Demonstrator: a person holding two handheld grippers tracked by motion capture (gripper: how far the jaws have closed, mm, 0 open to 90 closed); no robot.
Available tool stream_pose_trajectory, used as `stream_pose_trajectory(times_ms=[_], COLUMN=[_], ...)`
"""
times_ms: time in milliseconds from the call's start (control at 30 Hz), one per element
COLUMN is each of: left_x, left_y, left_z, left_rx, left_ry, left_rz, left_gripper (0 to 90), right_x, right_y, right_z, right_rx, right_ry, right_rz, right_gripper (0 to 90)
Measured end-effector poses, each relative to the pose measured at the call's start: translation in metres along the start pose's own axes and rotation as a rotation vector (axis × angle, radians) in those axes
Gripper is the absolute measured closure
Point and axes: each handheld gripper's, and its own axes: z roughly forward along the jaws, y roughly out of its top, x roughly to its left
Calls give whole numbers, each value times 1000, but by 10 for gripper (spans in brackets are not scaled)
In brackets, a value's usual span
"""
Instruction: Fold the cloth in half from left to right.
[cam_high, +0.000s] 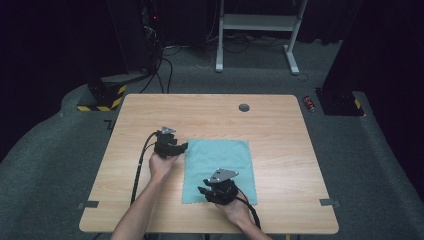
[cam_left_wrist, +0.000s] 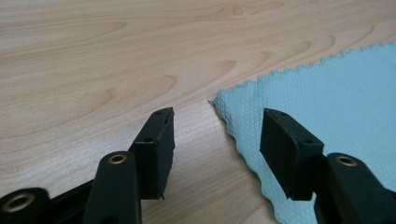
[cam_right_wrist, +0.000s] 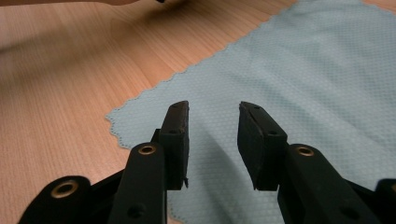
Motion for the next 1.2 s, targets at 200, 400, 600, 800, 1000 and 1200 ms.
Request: stream_pose_trajectory(times_ms=[200, 400, 600, 800, 1000, 1200], left_x=[-7, -8, -9, -10, -13, -12], left_y=[15, 16, 17, 17, 16, 15], left_z=[6, 18, 24, 27, 27, 27], left_rx=[-3, 25, 27, 41, 35, 36], left_ry=[23, 21, 15, 12, 16, 21], left_rz=[62, 51, 51, 61, 83, 94], left_gripper=[441, 457, 524, 614, 697, 775], right_x=[7, 15, 27, 40, 48, 54], right_y=[3, 5, 8, 10, 9, 8], right_z=[4, 8, 15, 24, 31, 35], right_rx=[-3, 3, 6, 20, 38, 51], right_ry=[18, 43, 79, 109, 114, 96], right_rz=[-19, -40, -73, -104, -127, -148], right_gripper=[645, 650, 652, 656, 656, 696])
